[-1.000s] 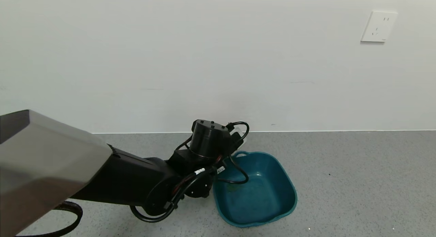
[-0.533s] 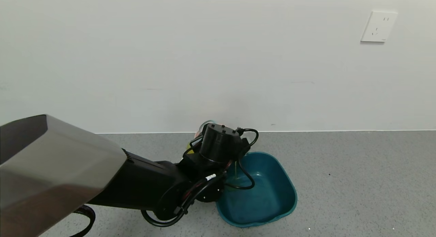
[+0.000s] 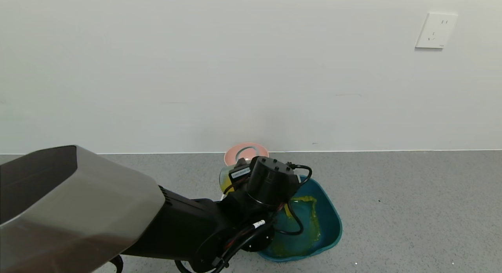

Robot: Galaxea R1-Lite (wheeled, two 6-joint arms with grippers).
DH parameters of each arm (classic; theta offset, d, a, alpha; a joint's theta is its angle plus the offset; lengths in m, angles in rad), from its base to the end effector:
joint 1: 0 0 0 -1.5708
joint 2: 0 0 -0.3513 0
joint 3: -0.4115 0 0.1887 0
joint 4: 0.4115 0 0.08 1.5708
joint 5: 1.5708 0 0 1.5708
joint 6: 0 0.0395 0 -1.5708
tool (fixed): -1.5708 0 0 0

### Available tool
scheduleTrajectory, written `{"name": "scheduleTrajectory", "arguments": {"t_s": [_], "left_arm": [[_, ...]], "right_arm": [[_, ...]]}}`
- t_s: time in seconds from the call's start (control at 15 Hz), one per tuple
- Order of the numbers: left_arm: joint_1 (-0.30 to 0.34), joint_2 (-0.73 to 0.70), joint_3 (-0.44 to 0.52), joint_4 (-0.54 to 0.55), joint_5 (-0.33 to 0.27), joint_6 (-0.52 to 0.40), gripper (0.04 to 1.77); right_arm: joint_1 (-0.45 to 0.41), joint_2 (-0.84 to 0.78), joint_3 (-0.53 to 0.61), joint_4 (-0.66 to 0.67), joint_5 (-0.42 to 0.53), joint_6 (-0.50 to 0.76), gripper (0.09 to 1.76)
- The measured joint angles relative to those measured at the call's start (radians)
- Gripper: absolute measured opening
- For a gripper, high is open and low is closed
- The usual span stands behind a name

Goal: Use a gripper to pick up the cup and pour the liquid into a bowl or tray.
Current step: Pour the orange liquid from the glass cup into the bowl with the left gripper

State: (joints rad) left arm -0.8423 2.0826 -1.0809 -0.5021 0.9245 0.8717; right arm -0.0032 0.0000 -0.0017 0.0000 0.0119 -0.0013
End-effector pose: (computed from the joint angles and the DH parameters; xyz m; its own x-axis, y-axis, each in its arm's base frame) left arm 0.3031 -0.2923 0.1515 0.9476 0.1370 -0.2885 0.2331 0.3209 0.9180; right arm -0.0590 0.0007 0.0760 1.0000 0.0087 0.0017 -0.0087 1.0000 -0.0013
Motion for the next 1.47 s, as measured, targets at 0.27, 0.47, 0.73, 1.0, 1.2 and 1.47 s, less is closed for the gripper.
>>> {"name": "scheduleTrajectory", "arguments": {"t_s": [0.27,0.47,0.73,1.0,1.2,1.47], "left_arm": [[-0.01,0.003,0.023,0.0,0.043,0.069,1.3],[-0.011,0.004,0.031,0.0,0.072,0.119,1.3],[-0.012,0.006,0.026,0.0,0.084,0.176,1.3],[-0.015,0.006,0.024,-0.013,0.085,0.293,1.3],[-0.022,0.003,0.01,-0.016,0.091,0.375,1.3],[-0.026,-0.003,-0.017,-0.019,0.091,0.48,1.3]], "right_arm": [[0.0,0.0,0.0,0.0,0.0,0.0,1.71],[0.0,0.0,0.0,0.0,0.0,0.0,1.71],[0.0,0.0,0.0,0.0,0.0,0.0,1.71],[0.0,0.0,0.0,0.0,0.0,0.0,1.71],[0.0,0.0,0.0,0.0,0.0,0.0,1.71],[0.0,0.0,0.0,0.0,0.0,0.0,1.71]]}}
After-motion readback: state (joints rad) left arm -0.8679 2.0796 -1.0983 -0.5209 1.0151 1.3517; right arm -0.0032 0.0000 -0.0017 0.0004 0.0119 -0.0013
